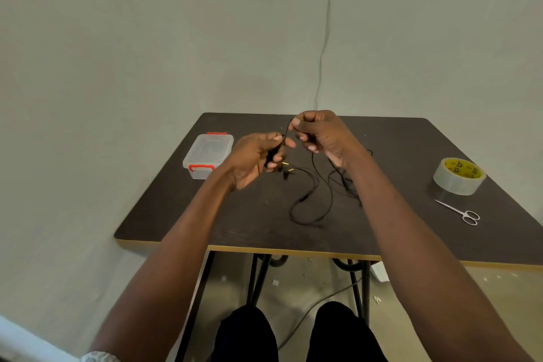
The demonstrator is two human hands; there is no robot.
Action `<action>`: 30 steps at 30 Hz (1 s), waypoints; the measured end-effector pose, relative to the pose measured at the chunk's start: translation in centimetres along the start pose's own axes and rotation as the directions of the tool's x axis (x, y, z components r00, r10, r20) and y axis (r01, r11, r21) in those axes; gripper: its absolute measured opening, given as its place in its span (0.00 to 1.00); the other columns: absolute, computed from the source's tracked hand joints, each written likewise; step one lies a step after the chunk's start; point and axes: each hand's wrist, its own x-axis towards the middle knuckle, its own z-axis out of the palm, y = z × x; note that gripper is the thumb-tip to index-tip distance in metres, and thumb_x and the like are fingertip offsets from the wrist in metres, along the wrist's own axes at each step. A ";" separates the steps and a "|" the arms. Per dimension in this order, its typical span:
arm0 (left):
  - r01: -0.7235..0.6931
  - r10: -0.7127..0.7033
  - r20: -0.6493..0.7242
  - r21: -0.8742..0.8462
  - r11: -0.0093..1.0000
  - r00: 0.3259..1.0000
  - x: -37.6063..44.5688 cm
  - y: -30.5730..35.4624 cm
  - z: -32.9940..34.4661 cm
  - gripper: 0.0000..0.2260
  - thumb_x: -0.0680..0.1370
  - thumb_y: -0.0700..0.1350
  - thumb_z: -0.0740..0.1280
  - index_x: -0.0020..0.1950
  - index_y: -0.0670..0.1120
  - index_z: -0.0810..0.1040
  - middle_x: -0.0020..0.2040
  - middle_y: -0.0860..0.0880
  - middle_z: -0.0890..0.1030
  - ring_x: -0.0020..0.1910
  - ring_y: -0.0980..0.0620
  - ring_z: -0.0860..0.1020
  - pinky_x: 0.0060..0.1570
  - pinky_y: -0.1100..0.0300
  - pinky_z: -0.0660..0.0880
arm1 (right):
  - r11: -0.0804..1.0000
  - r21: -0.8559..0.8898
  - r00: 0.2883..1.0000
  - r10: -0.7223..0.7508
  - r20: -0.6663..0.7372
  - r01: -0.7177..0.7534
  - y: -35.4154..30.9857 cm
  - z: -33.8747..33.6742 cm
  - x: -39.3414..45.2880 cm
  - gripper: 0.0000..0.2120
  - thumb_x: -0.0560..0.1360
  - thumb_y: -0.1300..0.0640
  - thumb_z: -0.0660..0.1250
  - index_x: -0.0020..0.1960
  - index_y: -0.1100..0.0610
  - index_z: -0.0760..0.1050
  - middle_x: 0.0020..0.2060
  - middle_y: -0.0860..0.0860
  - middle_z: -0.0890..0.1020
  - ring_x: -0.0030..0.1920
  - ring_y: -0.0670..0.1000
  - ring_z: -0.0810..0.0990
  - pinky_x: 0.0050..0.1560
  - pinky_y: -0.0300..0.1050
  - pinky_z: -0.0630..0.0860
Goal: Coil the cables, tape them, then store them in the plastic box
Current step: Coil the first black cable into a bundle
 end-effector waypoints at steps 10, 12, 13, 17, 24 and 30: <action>-0.118 0.187 0.049 -0.614 0.780 0.981 0.3 1.1 -0.6 0.11 0.83 0.41 0.55 0.51 0.39 0.76 0.29 0.51 0.70 0.27 0.56 0.67 0.28 0.62 0.64 | 0.991 -0.071 0.991 0.106 -0.079 -0.112 5.4 2.3 -0.7 0.14 0.79 0.46 0.65 0.47 0.55 0.82 0.27 0.48 0.70 0.24 0.46 0.63 0.24 0.36 0.58; -0.272 0.263 -0.113 -0.647 0.713 0.958 0.9 1.6 -0.6 0.10 0.83 0.41 0.55 0.51 0.41 0.76 0.34 0.50 0.74 0.31 0.55 0.71 0.31 0.62 0.67 | 0.979 -0.081 0.981 0.189 0.041 -0.186 6.1 3.0 -1.4 0.15 0.79 0.46 0.65 0.48 0.57 0.81 0.27 0.48 0.70 0.24 0.45 0.63 0.24 0.36 0.59; -0.351 0.289 -0.202 -0.610 0.710 0.936 1.2 1.6 -0.8 0.09 0.83 0.41 0.56 0.52 0.41 0.75 0.36 0.50 0.75 0.33 0.55 0.72 0.32 0.62 0.68 | 0.973 -0.091 0.970 0.220 0.101 -0.211 6.2 3.4 -1.8 0.16 0.79 0.46 0.65 0.49 0.58 0.81 0.27 0.48 0.70 0.24 0.46 0.64 0.23 0.36 0.60; -0.455 0.317 -0.477 -0.207 0.866 0.820 1.7 1.1 -1.5 0.09 0.83 0.43 0.57 0.54 0.42 0.76 0.35 0.50 0.76 0.33 0.55 0.72 0.34 0.63 0.68 | 0.961 -0.111 0.911 0.275 0.308 -0.252 5.4 3.0 -3.3 0.15 0.80 0.49 0.64 0.48 0.62 0.80 0.28 0.50 0.70 0.25 0.48 0.66 0.23 0.38 0.62; -0.136 0.270 -0.301 0.401 0.906 0.915 1.2 -0.8 -1.6 0.10 0.84 0.42 0.57 0.53 0.42 0.77 0.36 0.48 0.77 0.30 0.60 0.74 0.35 0.68 0.71 | 0.990 0.118 0.944 0.041 0.329 -0.084 0.2 0.4 -3.3 0.11 0.79 0.57 0.65 0.51 0.66 0.77 0.30 0.54 0.69 0.24 0.47 0.66 0.24 0.40 0.61; -0.074 0.122 -0.183 0.247 0.966 0.975 0.6 -1.3 -0.3 0.11 0.83 0.42 0.58 0.54 0.39 0.79 0.31 0.48 0.70 0.27 0.54 0.65 0.31 0.62 0.70 | 0.984 0.169 0.983 -0.078 0.166 0.050 -0.8 -0.2 -1.5 0.11 0.80 0.59 0.64 0.48 0.67 0.79 0.27 0.54 0.74 0.28 0.51 0.71 0.33 0.43 0.70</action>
